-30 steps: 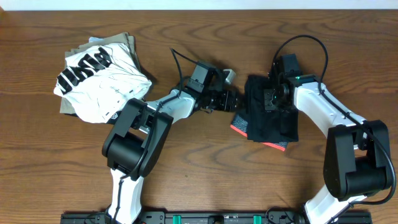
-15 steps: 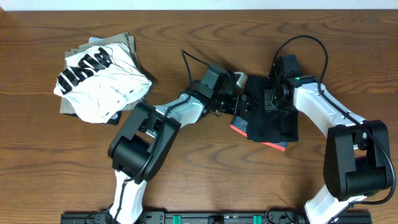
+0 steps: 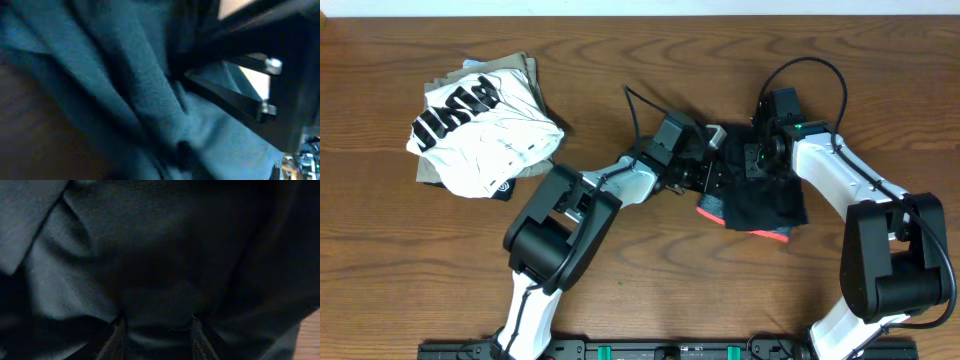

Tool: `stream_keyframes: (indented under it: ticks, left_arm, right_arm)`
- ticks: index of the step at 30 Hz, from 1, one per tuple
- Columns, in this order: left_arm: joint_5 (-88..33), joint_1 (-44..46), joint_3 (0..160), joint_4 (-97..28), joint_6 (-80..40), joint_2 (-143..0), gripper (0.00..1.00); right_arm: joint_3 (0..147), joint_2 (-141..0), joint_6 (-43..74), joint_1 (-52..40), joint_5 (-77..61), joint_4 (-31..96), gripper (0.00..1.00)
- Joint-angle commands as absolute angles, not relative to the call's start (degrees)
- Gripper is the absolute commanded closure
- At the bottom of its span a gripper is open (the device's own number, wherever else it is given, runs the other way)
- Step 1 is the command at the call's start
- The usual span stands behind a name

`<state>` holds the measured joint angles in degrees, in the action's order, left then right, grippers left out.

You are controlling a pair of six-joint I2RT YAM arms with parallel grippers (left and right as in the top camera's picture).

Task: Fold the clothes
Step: 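Carry the folded leggings leftward with the left gripper toward the clothes stack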

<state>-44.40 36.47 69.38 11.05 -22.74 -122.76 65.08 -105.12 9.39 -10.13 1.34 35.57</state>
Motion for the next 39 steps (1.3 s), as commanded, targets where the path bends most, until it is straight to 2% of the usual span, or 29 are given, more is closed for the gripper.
stream_keyframes:
  ticks: [1, 11, 15, 26, 39]
  left_arm:
    - [-44.4, 38.06, 68.9, 12.36, -22.39, -123.68, 0.94]
    - [-45.87, 35.35, 68.93, 10.57, -22.39, -122.1, 0.94]
    - [-45.84, 29.39, 68.93, 3.16, -22.37, -118.3, 0.94]
    - [-45.67, 10.17, 68.93, -9.52, -18.72, -104.71, 0.94]
    - [-45.3, 4.29, 68.93, -21.02, -15.14, -92.77, 0.94]
  right_arm:
    - [64.45, -105.01, 9.41, -10.96, 1.06, 35.68, 0.6]
    - [64.84, -102.83, 10.28, -10.52, 1.08, 36.01, 0.63]
    - [66.39, -96.57, 10.26, -8.34, 1.06, 36.07, 0.59]
    - [67.07, -82.85, 10.24, 0.62, 1.04, 42.13, 0.59]
    - [67.07, -82.61, 10.24, 1.8, -0.93, 44.4, 0.59]
